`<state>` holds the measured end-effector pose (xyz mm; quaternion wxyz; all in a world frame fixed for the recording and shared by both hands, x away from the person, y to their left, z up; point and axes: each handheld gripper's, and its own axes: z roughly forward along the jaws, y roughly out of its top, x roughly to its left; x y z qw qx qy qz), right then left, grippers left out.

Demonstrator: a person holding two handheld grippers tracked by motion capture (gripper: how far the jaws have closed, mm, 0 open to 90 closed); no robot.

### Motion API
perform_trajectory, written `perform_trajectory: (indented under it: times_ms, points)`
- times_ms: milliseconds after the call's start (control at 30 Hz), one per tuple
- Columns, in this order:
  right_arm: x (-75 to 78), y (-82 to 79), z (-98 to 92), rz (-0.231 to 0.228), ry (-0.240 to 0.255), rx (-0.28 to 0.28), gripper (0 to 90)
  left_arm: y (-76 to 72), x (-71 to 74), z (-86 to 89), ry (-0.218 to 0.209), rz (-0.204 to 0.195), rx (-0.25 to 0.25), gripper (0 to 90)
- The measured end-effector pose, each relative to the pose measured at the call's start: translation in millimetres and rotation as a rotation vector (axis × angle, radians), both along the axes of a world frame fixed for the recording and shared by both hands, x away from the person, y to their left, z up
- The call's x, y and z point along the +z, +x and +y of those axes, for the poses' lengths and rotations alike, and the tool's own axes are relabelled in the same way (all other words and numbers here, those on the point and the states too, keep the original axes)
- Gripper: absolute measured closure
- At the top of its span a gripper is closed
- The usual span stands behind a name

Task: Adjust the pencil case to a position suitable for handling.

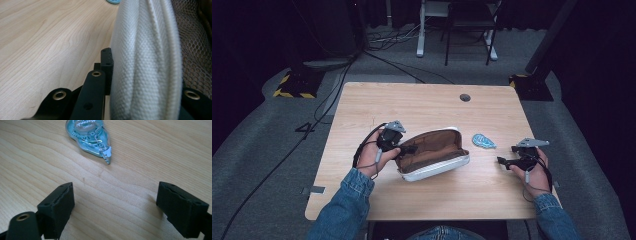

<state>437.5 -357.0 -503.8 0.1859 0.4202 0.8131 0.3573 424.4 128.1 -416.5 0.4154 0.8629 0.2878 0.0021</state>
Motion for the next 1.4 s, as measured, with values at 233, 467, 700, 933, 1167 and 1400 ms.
perform_trajectory:
  times_ms: [233,467,700,933,1167,1400]
  points:
    - [0.0,0.3,0.0,0.0,0.0,0.003,15.2,-6.3,-1.0,-9.2,0.006,0.003,-0.029,84.0]
    - [0.0,0.5,0.0,0.0,0.001,0.005,15.2,-10.6,-3.7,-15.9,0.008,0.012,-0.048,84.0]
    - [0.0,0.5,0.1,0.0,0.0,0.005,15.2,-15.7,-9.3,-27.9,0.008,0.016,-0.073,84.0]
    - [0.0,0.8,0.3,-0.001,0.0,0.008,15.2,-20.2,-15.8,-41.0,0.013,0.025,-0.11,83.8]
    - [0.0,0.8,0.3,-0.001,0.0,0.008,15.2,-22.9,-22.5,-49.3,-0.006,0.039,-0.147,83.5]
    - [0.0,0.8,0.3,0.0,0.0,0.007,15.2,-22.4,-34.7,-58.0,-0.003,0.042,-0.154,83.3]
